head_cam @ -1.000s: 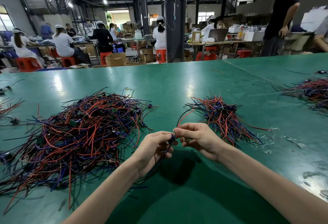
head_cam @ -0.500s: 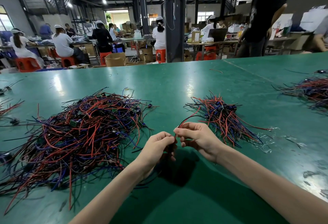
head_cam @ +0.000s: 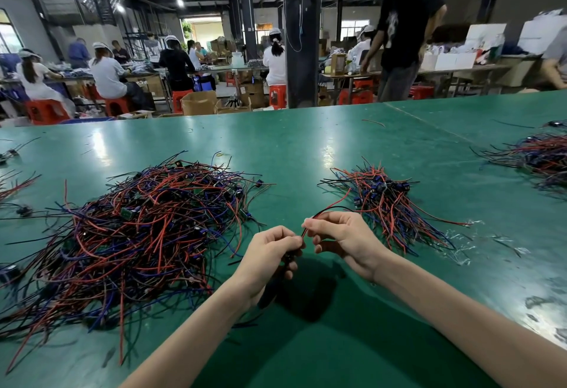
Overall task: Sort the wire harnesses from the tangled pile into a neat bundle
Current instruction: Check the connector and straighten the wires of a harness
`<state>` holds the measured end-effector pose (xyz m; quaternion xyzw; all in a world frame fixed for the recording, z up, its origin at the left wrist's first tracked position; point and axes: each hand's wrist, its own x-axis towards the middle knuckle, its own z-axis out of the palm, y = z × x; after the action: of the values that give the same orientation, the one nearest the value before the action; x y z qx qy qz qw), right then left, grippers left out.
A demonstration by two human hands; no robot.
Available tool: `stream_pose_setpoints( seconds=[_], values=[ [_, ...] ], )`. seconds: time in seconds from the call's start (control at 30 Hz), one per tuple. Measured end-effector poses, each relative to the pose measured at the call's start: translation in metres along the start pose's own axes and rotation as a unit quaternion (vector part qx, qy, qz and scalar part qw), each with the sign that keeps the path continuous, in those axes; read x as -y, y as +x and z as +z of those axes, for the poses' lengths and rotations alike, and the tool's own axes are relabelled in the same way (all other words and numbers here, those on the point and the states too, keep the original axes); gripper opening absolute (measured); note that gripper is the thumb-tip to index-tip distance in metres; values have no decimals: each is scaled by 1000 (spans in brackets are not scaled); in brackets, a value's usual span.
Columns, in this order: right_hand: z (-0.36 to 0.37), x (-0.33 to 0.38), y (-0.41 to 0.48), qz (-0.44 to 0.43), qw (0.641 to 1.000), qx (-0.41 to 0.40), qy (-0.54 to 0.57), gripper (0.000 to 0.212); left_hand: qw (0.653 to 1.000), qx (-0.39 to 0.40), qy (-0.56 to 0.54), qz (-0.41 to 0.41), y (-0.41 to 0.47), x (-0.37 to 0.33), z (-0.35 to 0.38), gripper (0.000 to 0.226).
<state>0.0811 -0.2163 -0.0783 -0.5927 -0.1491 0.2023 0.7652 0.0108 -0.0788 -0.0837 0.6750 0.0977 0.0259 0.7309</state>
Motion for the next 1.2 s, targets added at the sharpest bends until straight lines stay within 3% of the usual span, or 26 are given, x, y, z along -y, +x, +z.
stream_pose_setpoints(
  seconds=[0.4,0.93,1.07,1.2],
  values=[
    [-23,23,10,-54,988,-143,-1,14,996,8,83,39,3,7,-2,23],
    [-37,27,15,-43,976,-208,53,16,991,8,120,49,2,6,-4,22],
    [-40,22,19,-119,962,-237,-60,20,991,4,121,52,3,7,-3,23],
    [-44,18,21,-233,910,-238,-246,20,991,-5,118,57,4,6,-2,23]
  ],
)
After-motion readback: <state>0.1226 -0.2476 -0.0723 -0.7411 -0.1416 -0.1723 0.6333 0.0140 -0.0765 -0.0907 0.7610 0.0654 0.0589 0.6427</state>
